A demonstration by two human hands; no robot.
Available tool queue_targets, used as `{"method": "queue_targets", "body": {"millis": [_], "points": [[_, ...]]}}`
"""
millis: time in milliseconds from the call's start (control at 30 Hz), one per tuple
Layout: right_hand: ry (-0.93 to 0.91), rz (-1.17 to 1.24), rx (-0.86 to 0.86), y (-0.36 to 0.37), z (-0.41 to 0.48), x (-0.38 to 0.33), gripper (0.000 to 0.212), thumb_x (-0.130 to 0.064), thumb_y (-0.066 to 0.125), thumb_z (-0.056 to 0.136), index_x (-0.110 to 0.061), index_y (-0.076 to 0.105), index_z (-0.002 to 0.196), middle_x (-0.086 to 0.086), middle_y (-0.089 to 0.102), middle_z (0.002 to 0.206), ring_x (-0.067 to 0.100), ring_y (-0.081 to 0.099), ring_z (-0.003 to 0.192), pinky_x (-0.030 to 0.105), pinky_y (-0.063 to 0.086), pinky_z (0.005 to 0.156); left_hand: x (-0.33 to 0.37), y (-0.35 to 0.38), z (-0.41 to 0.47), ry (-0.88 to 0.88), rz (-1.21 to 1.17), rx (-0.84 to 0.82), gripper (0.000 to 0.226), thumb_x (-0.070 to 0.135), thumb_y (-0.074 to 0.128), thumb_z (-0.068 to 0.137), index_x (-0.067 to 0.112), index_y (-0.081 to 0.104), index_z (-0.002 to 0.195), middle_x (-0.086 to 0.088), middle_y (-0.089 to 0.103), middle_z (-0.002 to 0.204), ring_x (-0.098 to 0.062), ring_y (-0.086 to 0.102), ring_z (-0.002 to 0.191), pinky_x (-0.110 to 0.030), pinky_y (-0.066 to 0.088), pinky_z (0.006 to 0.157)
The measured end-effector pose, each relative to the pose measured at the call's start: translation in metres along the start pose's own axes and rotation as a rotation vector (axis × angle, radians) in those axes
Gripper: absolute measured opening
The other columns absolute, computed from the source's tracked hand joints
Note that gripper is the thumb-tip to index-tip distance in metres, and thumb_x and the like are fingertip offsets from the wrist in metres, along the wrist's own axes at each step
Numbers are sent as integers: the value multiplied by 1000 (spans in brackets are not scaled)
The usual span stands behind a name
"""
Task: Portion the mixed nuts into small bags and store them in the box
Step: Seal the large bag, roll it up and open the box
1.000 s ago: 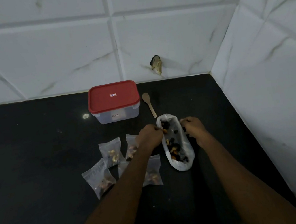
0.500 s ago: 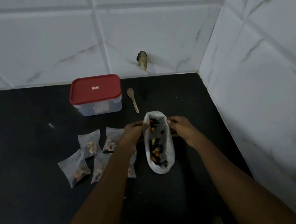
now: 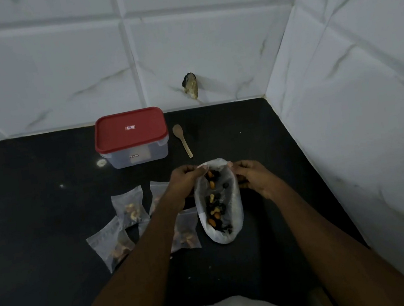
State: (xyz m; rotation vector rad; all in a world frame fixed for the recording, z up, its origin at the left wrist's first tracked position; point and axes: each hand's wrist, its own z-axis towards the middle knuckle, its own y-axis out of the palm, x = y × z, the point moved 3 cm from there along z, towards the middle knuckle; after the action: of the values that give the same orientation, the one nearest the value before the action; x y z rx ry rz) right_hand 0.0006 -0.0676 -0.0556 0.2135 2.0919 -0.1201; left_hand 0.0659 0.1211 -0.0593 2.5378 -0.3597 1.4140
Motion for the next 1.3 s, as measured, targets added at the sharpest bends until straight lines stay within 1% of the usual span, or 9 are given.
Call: {"method": "queue_targets", "body": {"millis": [133,233,400,500,567,833,1067,1167,1300], "points": [[-15,-72,112,0,5,1,20,-26,75,86,-10,67,96,7,72,92,20,67,85,41,57,82,5,0,8,178,277,51,26,20,80,79,7,68,98,-8,72,95,-19,69,88,-33,58,77],[-89,-197,233,-1,11,1,16,-20,76,83,-11,64,89,7,68,87,18,63,79,34,53,69,12,-2,12,261,491,81,13,20,75,83,19,64,90,1,67,91,-12,65,85,-26,53,71],[-215,-408,429,3,13,2,19,-25,75,83,-11,63,85,0,62,77,10,55,68,24,43,60,18,-5,11,391,704,237,9,28,70,85,24,62,86,7,62,83,-10,61,77,-31,53,69],[-179,-353,410,5,6,0,27,-36,75,84,-13,64,94,-2,67,89,7,61,78,20,48,64,18,-5,11,323,709,174,21,44,65,87,25,61,97,6,63,91,-11,62,83,-35,55,77],[-105,-259,313,3,-3,0,33,-44,73,85,-17,64,101,-1,68,100,12,66,91,27,56,72,17,-7,10,211,732,74,34,51,58,91,21,62,108,1,65,101,-15,64,92,-39,55,84],[74,-292,59,-6,-29,12,24,-30,71,89,-14,69,106,2,73,101,15,70,94,32,59,81,9,-16,-11,-25,597,-219,24,25,62,93,12,62,113,-9,66,104,-20,66,93,-32,57,75],[-64,-229,376,1,-10,1,19,-24,73,87,-14,65,100,7,69,102,20,69,92,41,62,77,11,-9,-9,194,527,67,28,36,73,84,20,63,104,0,68,99,-17,66,93,-42,58,84],[-21,-188,336,1,-18,3,31,-35,69,90,-14,61,112,5,68,107,20,69,94,36,61,75,9,-11,-16,115,498,70,39,45,61,91,17,60,119,-4,67,106,-19,66,94,-41,57,85],[81,-162,184,0,-38,20,26,-38,58,97,-18,62,113,4,70,109,17,68,98,32,59,77,-3,-15,-29,-35,492,-77,25,27,52,100,11,61,116,-9,66,99,-17,65,86,-34,55,82]]}}
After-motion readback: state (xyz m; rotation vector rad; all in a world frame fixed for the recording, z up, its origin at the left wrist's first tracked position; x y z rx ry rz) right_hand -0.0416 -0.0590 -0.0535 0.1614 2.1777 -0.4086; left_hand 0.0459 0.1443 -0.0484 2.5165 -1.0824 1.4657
